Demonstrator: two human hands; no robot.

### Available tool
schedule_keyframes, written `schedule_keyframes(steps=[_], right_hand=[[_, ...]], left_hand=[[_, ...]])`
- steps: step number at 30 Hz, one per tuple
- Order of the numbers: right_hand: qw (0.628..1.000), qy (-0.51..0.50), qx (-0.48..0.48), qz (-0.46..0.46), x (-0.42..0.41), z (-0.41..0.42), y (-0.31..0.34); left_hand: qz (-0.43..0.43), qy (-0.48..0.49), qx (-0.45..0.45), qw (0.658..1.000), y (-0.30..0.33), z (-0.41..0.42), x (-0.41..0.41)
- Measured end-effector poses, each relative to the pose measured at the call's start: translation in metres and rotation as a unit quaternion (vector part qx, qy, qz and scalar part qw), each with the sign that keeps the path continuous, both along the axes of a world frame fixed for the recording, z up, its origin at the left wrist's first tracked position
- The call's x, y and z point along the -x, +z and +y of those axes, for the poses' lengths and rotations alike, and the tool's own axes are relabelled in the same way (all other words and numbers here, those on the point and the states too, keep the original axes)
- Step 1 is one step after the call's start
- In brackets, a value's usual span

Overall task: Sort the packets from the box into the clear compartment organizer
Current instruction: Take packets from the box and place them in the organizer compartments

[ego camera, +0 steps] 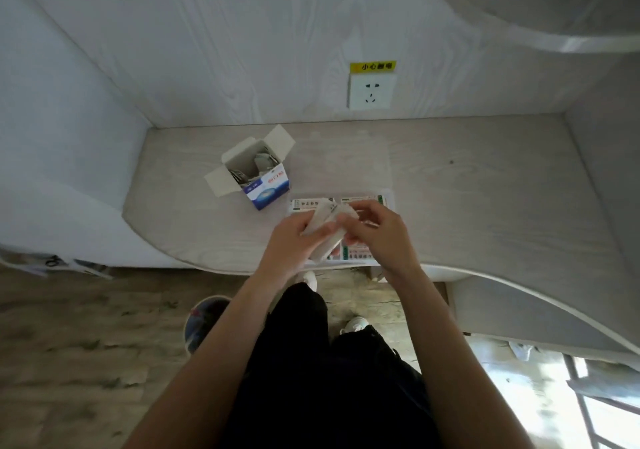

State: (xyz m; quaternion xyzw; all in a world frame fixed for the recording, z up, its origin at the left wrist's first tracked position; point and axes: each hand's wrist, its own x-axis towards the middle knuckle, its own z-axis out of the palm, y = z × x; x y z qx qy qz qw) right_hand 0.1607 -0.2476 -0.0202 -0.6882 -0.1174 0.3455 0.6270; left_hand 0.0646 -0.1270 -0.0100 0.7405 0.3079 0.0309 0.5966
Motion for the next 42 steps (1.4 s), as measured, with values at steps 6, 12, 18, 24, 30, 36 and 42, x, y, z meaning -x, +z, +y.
schedule_keyframes(steps=[6, 12, 18, 24, 30, 36, 42], right_hand=[[0.999, -0.007, 0.008, 0.036, -0.005, -0.003, -0.009], [0.995, -0.068, -0.032, 0.064, -0.015, 0.009, -0.015], [0.991, -0.076, -0.061, 0.09, -0.026, 0.017, -0.012], [0.991, -0.076, -0.041, 0.102, -0.039, 0.025, -0.012], [0.983, -0.073, -0.06, 0.157, -0.042, 0.025, -0.016], [0.99, -0.029, -0.027, 0.135, -0.041, 0.024, -0.02], [0.993, -0.027, 0.086, -0.072, -0.056, 0.005, -0.024]], left_hand=[[0.039, 0.002, -0.06, 0.997, -0.01, 0.0, -0.01], [0.028, -0.026, -0.068, 0.997, -0.018, 0.009, -0.021], [0.016, -0.007, -0.076, 0.997, -0.017, 0.026, -0.039], [-0.012, -0.077, -0.092, 0.993, -0.016, 0.037, -0.048], [-0.029, -0.005, 0.011, 1.0, -0.019, 0.036, -0.046], [-0.044, 0.011, -0.026, 0.999, -0.017, 0.03, -0.048], [-0.09, 0.13, 0.05, 0.986, -0.024, 0.038, -0.05]])
